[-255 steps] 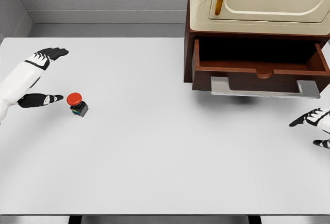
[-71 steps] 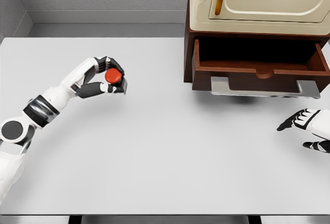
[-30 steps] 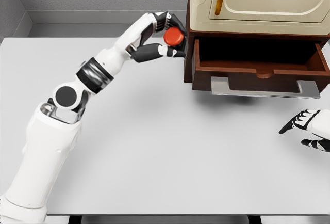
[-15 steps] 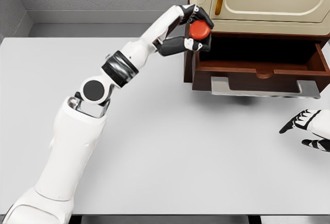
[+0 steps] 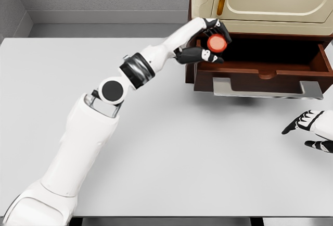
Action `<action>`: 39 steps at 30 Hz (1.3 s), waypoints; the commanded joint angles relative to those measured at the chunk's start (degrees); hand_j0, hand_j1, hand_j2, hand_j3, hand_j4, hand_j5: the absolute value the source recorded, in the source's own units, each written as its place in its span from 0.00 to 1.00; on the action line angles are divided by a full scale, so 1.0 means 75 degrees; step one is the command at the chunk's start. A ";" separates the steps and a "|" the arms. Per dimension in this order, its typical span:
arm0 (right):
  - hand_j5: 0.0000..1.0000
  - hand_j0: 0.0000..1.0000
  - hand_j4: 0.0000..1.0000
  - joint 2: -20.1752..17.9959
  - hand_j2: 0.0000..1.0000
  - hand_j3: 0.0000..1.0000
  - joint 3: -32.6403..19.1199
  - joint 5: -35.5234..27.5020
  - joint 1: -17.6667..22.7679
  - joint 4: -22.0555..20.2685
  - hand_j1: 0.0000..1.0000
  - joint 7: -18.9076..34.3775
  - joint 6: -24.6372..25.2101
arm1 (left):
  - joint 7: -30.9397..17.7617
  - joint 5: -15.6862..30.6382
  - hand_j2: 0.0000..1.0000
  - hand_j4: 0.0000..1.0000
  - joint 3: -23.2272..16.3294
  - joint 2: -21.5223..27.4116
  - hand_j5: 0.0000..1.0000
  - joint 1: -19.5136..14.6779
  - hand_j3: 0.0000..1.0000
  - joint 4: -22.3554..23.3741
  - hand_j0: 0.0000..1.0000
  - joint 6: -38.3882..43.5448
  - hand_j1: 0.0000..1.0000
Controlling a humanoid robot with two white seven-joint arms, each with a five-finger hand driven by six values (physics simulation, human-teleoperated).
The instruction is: Put the switch into the drawer with left arm, and close the drawer with right arm
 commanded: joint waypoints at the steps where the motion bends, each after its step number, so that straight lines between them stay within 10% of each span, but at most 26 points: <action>1: 0.69 0.69 0.69 -0.0015 0.69 0.69 -0.0002 -0.0049 -0.0012 0.0000 0.69 -0.0003 0.0005 | 0.0004 -0.0322 0.39 0.39 -0.0105 0.0000 0.39 0.0000 0.39 -0.0033 0.39 -0.0008 0.39; 19: 0.69 0.69 0.69 -0.0027 0.69 0.69 -0.0002 -0.0049 0.0000 0.0012 0.69 -0.0003 0.0005 | 0.0004 -0.2478 0.40 0.40 -0.0445 0.0000 0.40 -0.0527 0.40 -0.0431 0.40 0.0004 0.40; 39: 0.69 0.69 0.69 -0.0015 0.69 0.69 -0.0002 -0.0049 0.0000 -0.0011 0.69 -0.0003 0.0005 | 0.0027 -0.3299 0.44 0.44 -0.1160 0.0000 0.44 -0.1160 0.44 0.0073 0.44 -0.0008 0.44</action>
